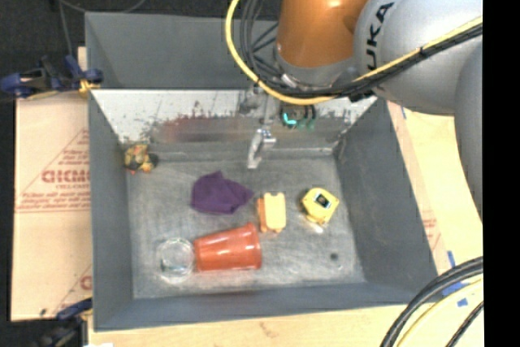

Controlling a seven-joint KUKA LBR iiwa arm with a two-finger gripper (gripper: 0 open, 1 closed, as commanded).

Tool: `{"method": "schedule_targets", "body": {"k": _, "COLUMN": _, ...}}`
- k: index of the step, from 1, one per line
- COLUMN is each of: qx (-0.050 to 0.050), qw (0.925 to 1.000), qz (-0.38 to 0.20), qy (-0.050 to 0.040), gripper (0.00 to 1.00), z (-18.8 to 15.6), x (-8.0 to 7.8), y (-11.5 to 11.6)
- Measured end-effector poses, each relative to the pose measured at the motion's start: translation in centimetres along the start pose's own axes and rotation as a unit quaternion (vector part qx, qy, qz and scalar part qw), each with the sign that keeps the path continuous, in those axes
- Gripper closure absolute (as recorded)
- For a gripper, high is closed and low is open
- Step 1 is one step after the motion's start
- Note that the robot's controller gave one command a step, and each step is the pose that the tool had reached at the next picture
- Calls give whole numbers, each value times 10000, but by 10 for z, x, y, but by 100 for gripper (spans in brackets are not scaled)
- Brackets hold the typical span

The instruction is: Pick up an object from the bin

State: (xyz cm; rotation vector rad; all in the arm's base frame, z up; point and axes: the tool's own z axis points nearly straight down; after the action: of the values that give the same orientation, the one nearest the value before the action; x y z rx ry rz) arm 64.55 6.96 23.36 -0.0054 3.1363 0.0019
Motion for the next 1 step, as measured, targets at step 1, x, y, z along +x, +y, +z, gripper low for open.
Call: {"method": "schedule_targets", "body": {"k": 1, "qx": 8, "qw": 9997, "qz": -238, "qy": -23, "gripper": 0, "z": 45, "x": 27, "y": 12}}
